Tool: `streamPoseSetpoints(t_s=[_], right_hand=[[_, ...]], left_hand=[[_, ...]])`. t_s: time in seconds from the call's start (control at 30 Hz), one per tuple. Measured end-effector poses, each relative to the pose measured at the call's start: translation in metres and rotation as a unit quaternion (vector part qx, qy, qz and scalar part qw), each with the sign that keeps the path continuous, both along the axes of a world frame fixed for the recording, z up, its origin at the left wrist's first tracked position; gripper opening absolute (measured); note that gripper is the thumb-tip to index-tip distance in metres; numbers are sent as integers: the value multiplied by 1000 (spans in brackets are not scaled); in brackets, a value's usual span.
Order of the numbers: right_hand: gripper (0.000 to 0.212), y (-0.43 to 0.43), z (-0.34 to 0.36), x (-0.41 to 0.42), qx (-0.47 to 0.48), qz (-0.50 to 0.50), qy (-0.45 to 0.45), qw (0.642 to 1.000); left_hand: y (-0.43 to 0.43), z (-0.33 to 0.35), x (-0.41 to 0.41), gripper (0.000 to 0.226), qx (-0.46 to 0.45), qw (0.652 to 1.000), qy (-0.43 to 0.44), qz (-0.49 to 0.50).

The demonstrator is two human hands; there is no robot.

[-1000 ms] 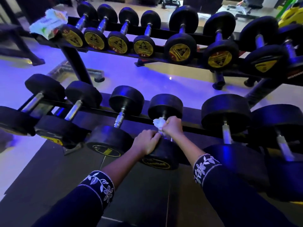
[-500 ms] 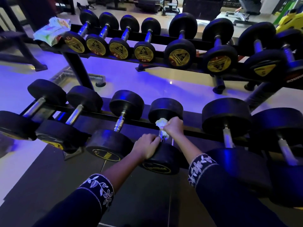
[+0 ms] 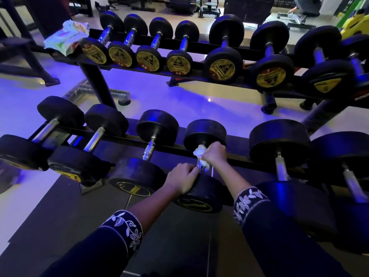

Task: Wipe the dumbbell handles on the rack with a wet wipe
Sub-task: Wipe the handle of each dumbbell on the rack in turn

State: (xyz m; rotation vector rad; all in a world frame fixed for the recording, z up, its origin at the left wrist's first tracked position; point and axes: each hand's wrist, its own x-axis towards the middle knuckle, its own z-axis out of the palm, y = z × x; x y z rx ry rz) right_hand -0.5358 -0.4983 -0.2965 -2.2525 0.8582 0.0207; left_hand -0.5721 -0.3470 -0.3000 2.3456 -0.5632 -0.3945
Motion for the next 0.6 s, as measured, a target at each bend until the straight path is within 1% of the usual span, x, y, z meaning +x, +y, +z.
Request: streamPoseSetpoints(t_s=[0.07, 0.17, 0.2, 0.27, 0.3, 0.33, 0.37, 0.4, 0.43, 0.47, 0.57, 0.6], right_hand=[[29, 4, -12, -13, -1, 14, 38, 999], [14, 5, -15, -25, 3, 22, 53, 998], [10, 3, -10, -22, 12, 14, 45, 999], [13, -1, -8, -9, 47, -15, 0, 999], [13, -3, -7, -4, 86, -43, -27, 995], [13, -4, -7, 0, 168, -71, -54, 982], [17, -4, -8, 2, 281, -103, -75, 951], [24, -3, -10, -1, 386, -123, -81, 911], [30, -3, -15, -7, 446, -130, -77, 882], [34, -5, -22, -13, 481, -142, -67, 863], [27, -11, -29, -32, 499, -136, -41, 855], [28, -13, -27, -30, 513, -146, -49, 844]], left_hand=[[0, -2, 0, 40, -2, 1000, -2, -2], [-1, -3, 2, 41, 1, 1000, 4, -3], [-1, -3, 1, 40, -1, 1000, 3, -5], [0, -2, 1, 39, -6, 1000, 1, -8], [0, 0, 0, 40, -8, 1000, 2, -8], [0, 1, -1, 40, -7, 1000, 3, -7], [0, 1, -1, 41, -6, 1000, 3, -6], [0, 1, -2, 41, -2, 1000, 0, -4], [0, 1, -2, 40, 3, 1000, -3, -2], [0, 0, -2, 39, 8, 1000, -5, 1], [0, -2, -1, 38, 20, 1000, -6, 4], [-1, -1, -2, 38, 21, 1000, -7, 2]])
